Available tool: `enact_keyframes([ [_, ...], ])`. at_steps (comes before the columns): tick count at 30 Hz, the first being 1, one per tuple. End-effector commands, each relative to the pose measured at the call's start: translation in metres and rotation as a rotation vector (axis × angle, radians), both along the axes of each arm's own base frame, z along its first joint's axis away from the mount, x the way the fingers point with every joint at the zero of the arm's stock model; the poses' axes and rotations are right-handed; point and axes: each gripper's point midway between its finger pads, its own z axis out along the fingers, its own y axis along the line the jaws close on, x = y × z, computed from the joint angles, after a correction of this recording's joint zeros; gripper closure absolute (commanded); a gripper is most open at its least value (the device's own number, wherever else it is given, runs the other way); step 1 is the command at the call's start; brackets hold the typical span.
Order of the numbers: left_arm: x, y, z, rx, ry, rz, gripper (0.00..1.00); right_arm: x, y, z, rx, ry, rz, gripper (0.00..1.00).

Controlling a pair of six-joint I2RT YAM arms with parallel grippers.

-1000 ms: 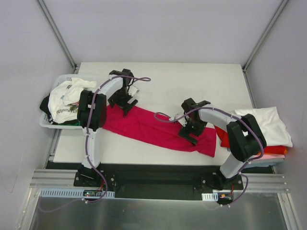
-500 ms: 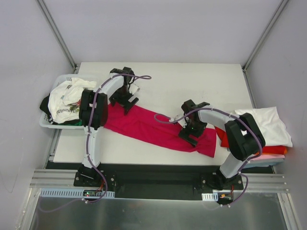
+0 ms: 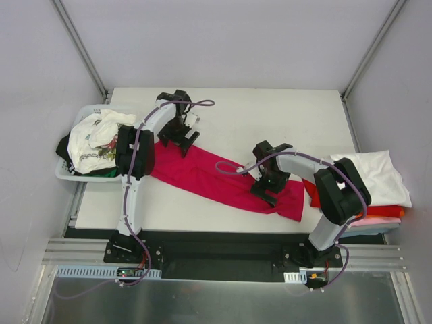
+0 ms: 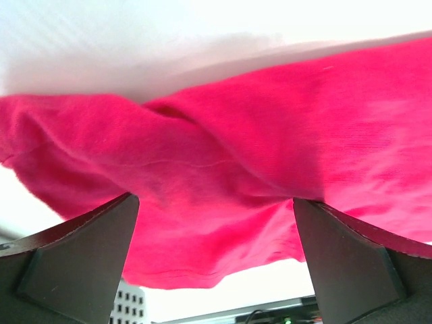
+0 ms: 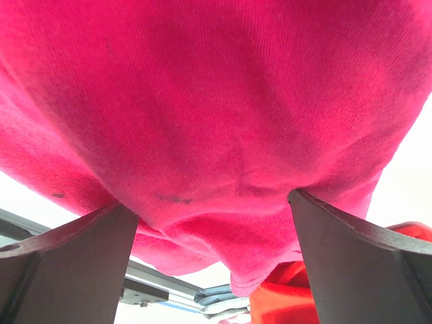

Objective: Fold and stack the t-shirts
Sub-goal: Rotate the tshirt 90 degrees

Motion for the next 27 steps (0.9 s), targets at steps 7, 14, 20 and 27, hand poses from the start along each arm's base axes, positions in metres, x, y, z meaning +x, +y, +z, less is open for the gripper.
enact_keyframes([
  [7, 0.017, -0.045, 0.013, -0.196, 0.004, 0.143, 0.01, 0.004, 0.020, -0.002, 0.057, -0.010, 0.019, 0.03],
  [14, 0.006, -0.033, 0.015, -0.148, 0.003, 0.141, 0.01, 0.003, 0.018, 0.000, 0.059, -0.018, 0.022, 0.04],
  [20, 0.007, -0.026, 0.050, -0.131, -0.094, 0.107, 0.01, 0.004, 0.021, -0.003, 0.066, -0.012, 0.019, 0.04],
  [27, 0.003, -0.009, 0.094, -0.061, -0.222, 0.058, 0.01, 0.004, 0.020, -0.005, 0.064, -0.011, 0.022, 0.03],
])
